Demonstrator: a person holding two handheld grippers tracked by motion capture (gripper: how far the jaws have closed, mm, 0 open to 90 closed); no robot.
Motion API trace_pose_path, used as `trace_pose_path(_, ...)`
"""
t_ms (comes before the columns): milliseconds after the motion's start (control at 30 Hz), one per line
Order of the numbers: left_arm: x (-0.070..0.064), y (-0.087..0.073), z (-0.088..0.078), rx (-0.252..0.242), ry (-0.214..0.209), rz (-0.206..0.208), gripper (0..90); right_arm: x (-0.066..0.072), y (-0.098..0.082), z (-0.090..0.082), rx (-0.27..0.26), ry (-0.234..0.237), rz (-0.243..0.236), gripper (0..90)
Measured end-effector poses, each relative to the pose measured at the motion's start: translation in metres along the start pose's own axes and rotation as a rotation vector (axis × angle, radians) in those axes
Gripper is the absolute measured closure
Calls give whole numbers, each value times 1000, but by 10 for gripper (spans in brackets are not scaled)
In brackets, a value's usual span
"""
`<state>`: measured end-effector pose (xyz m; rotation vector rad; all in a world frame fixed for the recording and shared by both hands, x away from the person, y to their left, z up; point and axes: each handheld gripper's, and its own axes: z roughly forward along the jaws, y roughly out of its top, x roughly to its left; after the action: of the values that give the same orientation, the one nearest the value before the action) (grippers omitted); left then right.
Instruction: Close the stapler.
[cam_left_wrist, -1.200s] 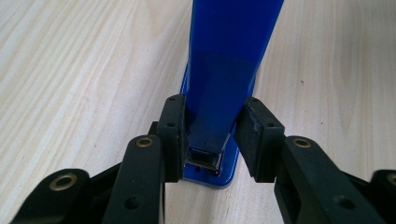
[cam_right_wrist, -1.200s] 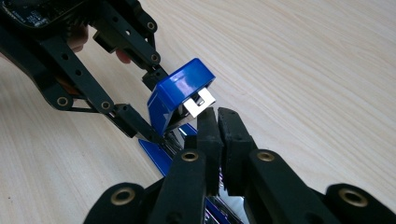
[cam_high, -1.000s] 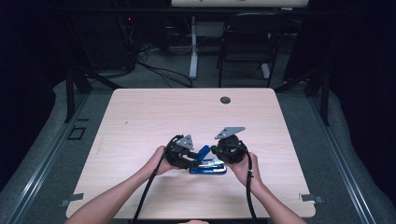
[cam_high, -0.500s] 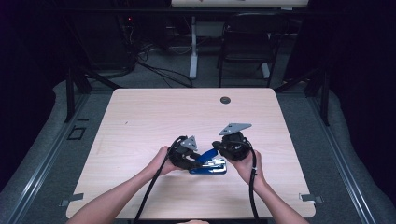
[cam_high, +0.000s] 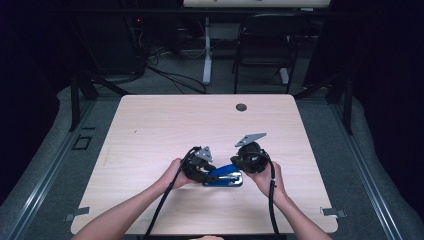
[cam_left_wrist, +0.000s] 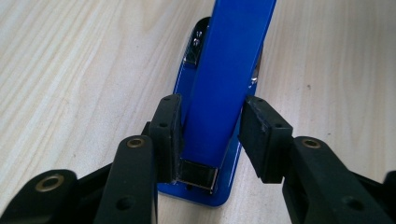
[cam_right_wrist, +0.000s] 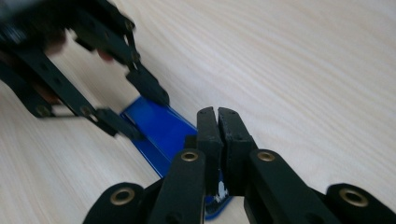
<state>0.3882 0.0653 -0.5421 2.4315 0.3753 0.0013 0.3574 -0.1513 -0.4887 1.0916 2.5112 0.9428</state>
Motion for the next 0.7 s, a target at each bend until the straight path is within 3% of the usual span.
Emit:
trace_pose_path(200,5,-4,-4,2,28,-42,392,-10,-10,10,75,1,16,881)
trace_pose_path(333,8,-7,-10,2,47,-64,309,-12,-13,11,90,4,22,880)
trace_pose_path(533,22,-17,-27,-36,111,-154,195,-12,-15,12,86,19,56,881)
trace_pose_path(700,32,-26,-40,-51,145,-203,153,-13,-17,16,127,23,58,888)
